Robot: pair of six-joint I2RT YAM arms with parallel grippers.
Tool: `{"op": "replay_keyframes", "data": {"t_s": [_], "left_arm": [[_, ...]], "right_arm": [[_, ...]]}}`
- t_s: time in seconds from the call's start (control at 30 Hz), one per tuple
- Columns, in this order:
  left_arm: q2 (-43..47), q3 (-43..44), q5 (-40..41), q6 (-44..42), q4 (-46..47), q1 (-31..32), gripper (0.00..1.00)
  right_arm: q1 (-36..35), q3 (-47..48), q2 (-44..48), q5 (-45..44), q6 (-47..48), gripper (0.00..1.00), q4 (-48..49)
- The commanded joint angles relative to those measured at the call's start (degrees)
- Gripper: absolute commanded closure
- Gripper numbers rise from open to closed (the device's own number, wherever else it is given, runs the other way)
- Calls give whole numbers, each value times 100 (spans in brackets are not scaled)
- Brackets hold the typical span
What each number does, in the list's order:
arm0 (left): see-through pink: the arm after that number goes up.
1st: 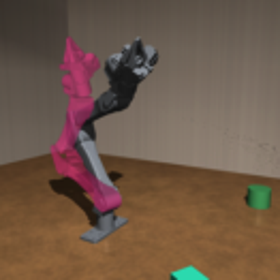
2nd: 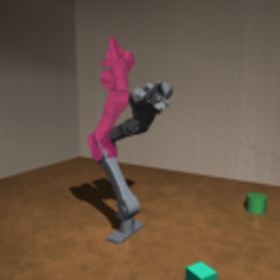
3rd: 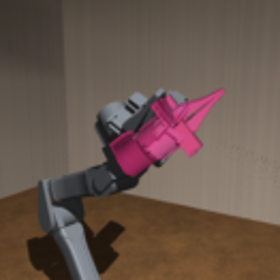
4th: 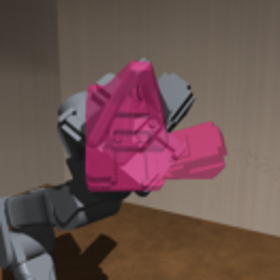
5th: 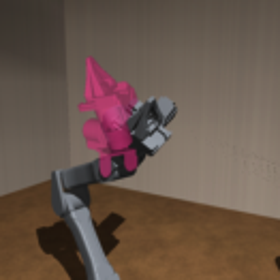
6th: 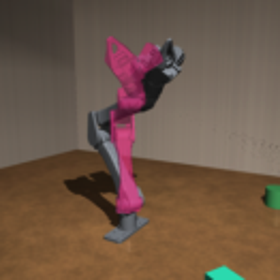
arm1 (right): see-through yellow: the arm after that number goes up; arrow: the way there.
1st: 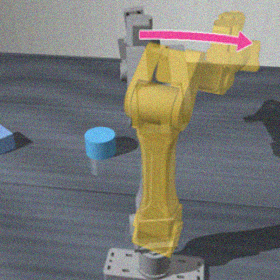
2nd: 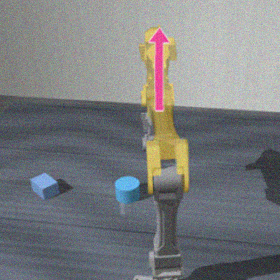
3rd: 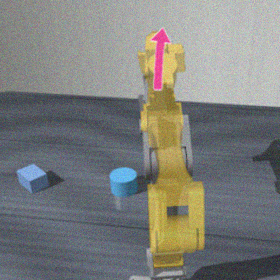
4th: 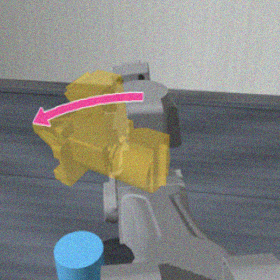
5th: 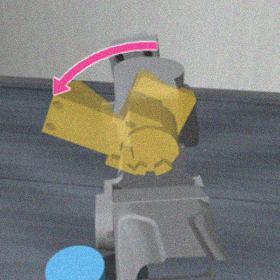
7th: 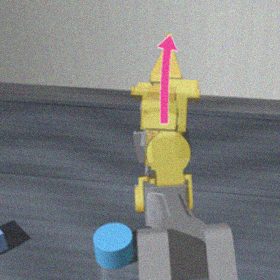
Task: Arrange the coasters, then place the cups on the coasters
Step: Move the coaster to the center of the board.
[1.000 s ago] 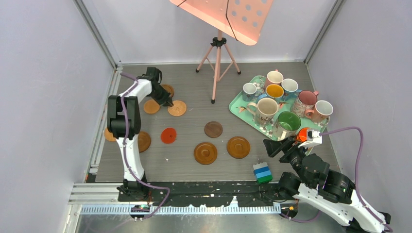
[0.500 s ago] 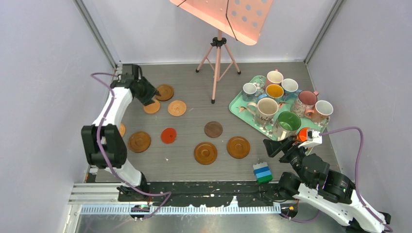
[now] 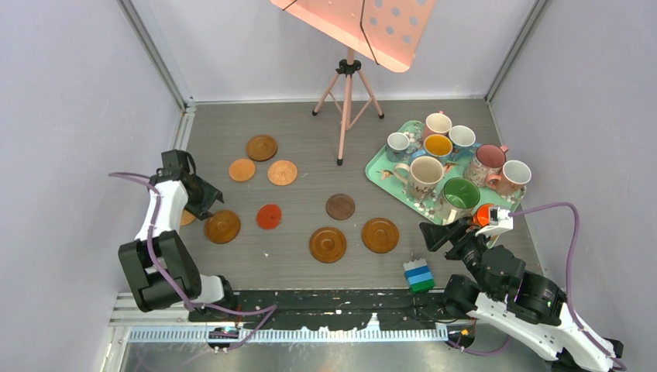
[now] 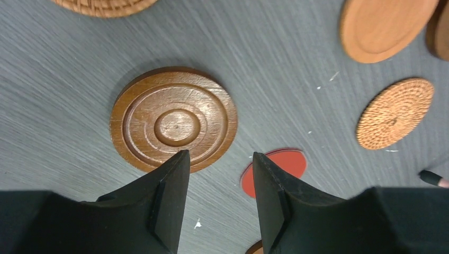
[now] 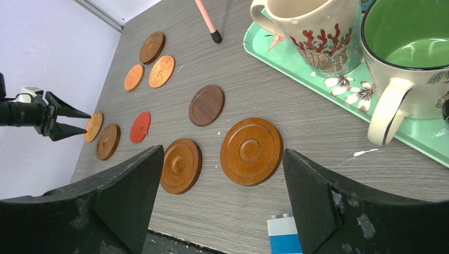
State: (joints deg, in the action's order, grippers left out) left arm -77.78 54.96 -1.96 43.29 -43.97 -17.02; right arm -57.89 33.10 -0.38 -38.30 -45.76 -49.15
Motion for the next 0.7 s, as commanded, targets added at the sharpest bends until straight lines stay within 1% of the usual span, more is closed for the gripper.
{"op": "replay_keyframes", "data": {"t_s": [0.0,0.1,0.27,0.67], "left_arm": [[-22,-237,-102,-237,215,-39,51],[-145,-353,-313,-202,354,-39,51],[-246,-564,-385,-177,596,-39,51],[-622,-864,-1174,4,1291,-15,54]], "right_arm": [[6,-7,728,-5,37,10,176],[6,7,701,40,35,10,178],[6,42,656,77,32,10,152],[6,47,669,94,-20,11,130]]}}
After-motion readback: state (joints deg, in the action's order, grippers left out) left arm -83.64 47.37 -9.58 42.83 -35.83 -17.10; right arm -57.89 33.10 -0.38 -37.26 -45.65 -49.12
